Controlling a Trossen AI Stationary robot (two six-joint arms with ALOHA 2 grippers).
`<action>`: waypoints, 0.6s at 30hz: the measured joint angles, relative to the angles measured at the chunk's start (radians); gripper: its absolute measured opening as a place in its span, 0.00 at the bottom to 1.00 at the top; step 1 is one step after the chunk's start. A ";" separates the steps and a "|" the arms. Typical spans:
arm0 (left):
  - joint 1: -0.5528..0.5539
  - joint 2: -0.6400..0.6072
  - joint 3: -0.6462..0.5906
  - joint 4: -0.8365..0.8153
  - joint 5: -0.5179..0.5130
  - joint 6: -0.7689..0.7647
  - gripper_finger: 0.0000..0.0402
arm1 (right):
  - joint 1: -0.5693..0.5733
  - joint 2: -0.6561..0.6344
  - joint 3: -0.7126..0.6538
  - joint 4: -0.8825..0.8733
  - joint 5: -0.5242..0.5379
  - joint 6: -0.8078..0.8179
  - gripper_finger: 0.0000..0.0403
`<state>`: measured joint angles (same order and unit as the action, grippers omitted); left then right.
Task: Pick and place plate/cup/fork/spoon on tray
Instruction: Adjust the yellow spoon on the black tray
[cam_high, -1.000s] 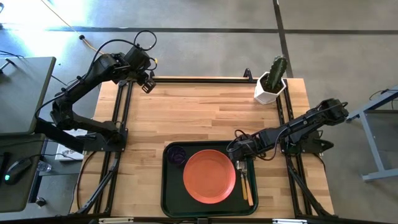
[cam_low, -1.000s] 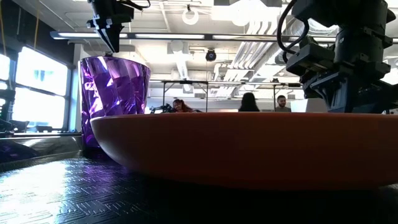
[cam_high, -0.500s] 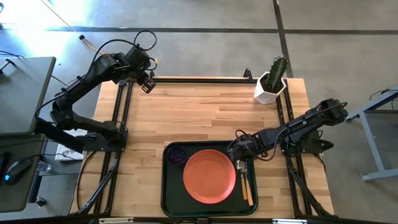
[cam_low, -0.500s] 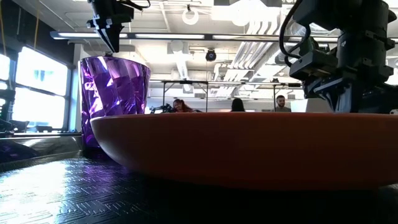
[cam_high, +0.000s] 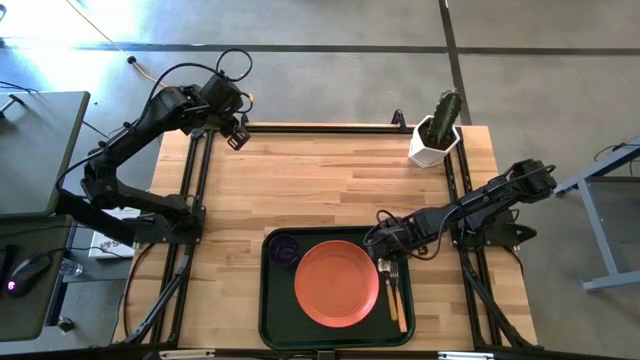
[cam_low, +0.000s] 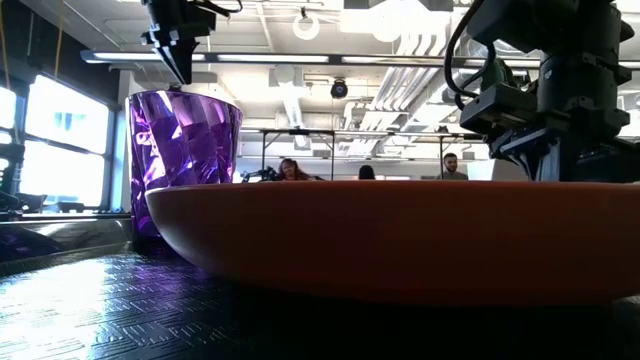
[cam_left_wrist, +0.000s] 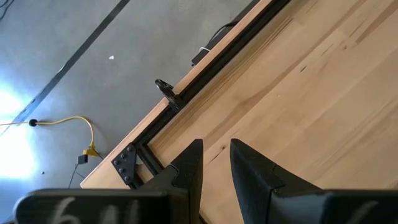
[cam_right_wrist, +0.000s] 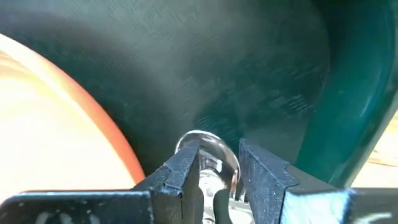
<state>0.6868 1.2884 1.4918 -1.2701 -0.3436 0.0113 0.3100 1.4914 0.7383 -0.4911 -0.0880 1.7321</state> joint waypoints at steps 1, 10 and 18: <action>0.000 0.000 0.000 0.001 0.000 0.000 0.18 | 0.000 0.000 0.000 0.001 -0.004 0.007 0.26; 0.000 0.000 0.000 0.013 0.000 0.001 0.18 | 0.007 0.000 0.000 0.031 -0.045 0.049 0.26; 0.000 0.000 0.000 0.031 0.000 0.001 0.18 | 0.007 0.000 0.000 0.048 -0.046 0.049 0.26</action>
<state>0.6868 1.2884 1.4918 -1.2387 -0.3435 0.0124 0.3172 1.4914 0.7383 -0.4436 -0.1341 1.7812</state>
